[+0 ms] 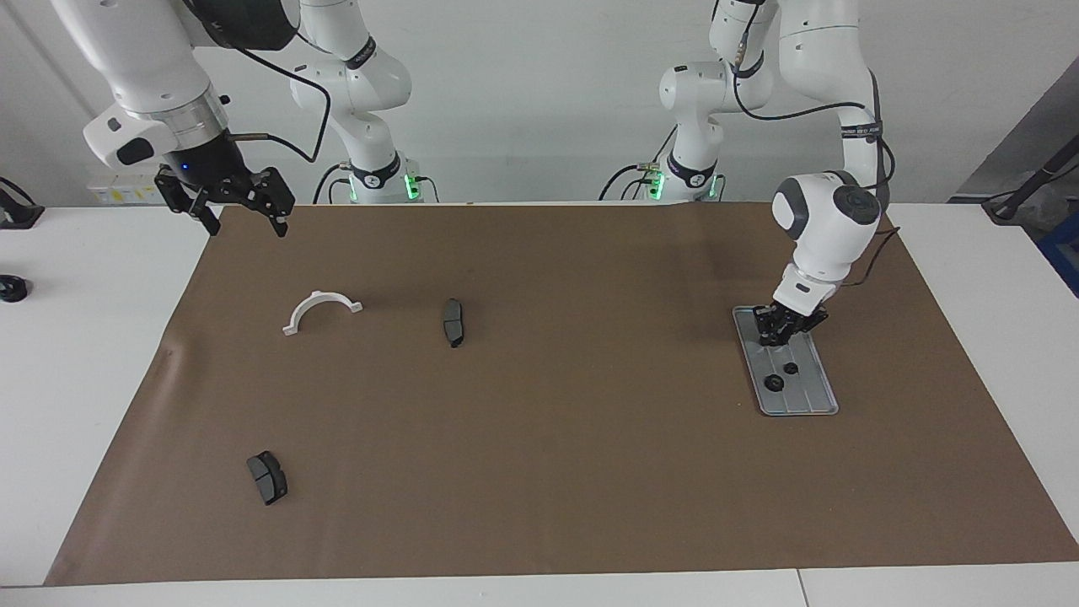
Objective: Place bearing gear from tray to pile
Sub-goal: 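Lift the gear with the left gripper while the right gripper approaches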
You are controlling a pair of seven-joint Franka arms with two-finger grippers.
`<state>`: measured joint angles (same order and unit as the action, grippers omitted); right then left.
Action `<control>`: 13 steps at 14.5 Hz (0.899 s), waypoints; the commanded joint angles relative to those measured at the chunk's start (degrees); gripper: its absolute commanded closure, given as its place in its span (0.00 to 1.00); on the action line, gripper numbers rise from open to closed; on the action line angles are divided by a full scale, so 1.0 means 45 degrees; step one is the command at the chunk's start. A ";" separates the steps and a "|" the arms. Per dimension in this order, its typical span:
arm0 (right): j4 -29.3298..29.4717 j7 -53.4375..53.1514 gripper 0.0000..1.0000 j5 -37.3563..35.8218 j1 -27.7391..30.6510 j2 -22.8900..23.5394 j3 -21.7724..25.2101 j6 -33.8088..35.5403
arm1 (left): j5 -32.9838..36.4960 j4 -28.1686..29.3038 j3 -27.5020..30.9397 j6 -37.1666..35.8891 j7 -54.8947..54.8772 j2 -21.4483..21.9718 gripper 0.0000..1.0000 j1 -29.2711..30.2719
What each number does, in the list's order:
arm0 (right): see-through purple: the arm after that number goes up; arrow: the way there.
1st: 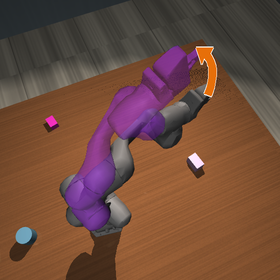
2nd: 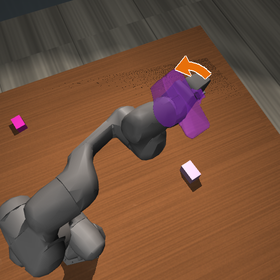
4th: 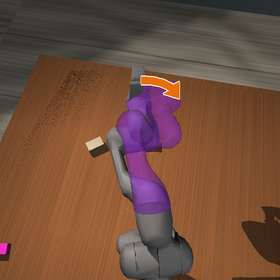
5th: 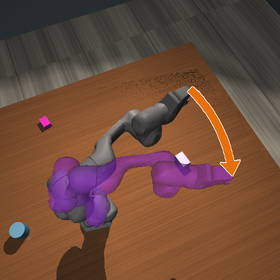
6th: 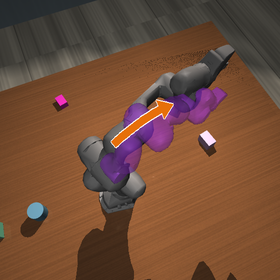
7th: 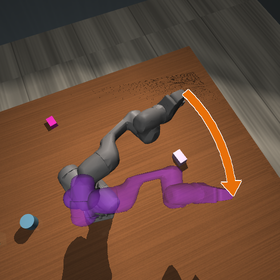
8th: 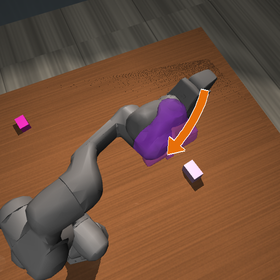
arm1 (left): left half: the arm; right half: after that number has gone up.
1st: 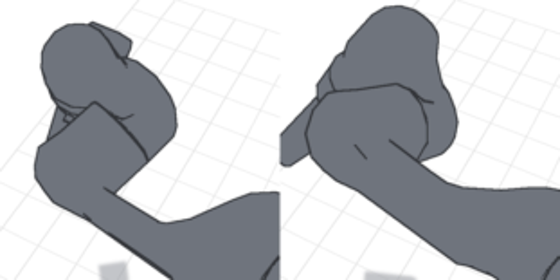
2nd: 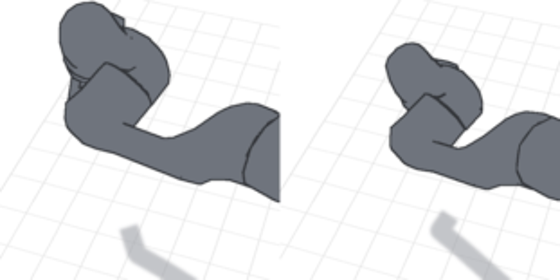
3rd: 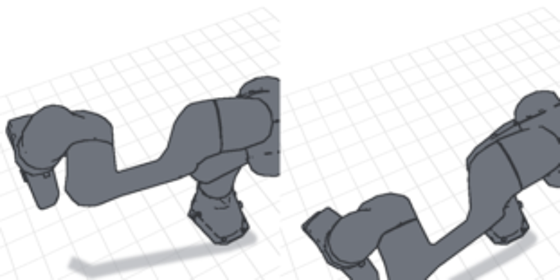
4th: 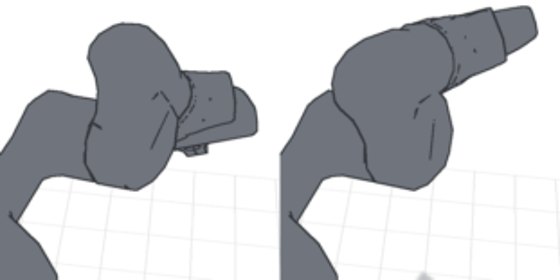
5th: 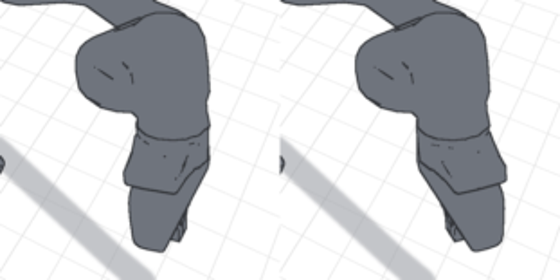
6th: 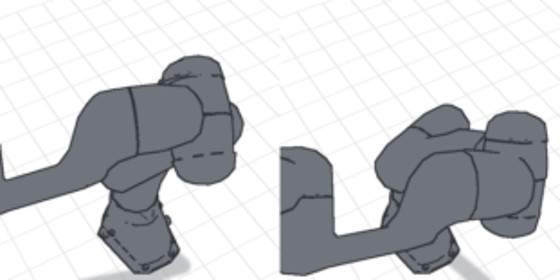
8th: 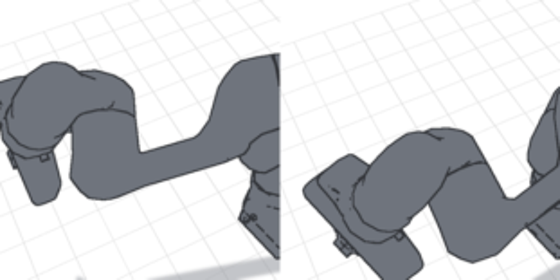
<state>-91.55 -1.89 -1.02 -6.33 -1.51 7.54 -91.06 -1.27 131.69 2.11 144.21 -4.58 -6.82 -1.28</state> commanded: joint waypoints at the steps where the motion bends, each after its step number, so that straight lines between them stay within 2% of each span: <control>1: -0.0358 0.0322 0.00 0.0052 0.0117 -0.0309 -0.0016 0.0020 | -0.0129 -0.1270 -0.0097 -0.1570 -0.0018 0.0150 1.00 -0.0145; 3: -0.0300 0.0030 0.00 0.0052 0.0116 -0.0231 0.0003 -0.0115 | -0.0129 -0.2345 -0.0098 -0.2239 -0.0018 -0.0065 1.00 -0.0864; 6: -0.0551 -0.0108 0.00 0.0032 -0.0038 -0.0114 0.0004 -0.0523 | -0.0031 -0.3167 -0.0039 -0.1872 0.0428 -0.0494 1.00 -0.2192; 8: -0.1409 -0.0108 0.00 0.0032 -0.0272 -0.0153 -0.0016 -0.1498 | 0.0298 -0.4258 -0.0019 -0.1753 0.1752 -0.1350 1.00 -0.3188; 10: -0.1510 -0.0089 0.00 0.0052 -0.0527 0.0138 -0.0016 -0.2086 | 0.1040 -0.5353 -0.0039 -0.1715 0.3508 -0.2327 1.00 -0.4126; 13: -0.2014 -0.0186 0.00 0.0091 -0.0976 0.0686 -0.0016 -0.3080 | 0.1180 -0.7228 -0.0039 -0.1753 0.5192 -0.3753 1.00 -0.5318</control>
<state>-98.26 -2.06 -1.02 -9.84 0.73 7.44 -101.43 2.75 106.44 0.91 136.57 14.62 -18.21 -22.32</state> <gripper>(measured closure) 0.000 0.652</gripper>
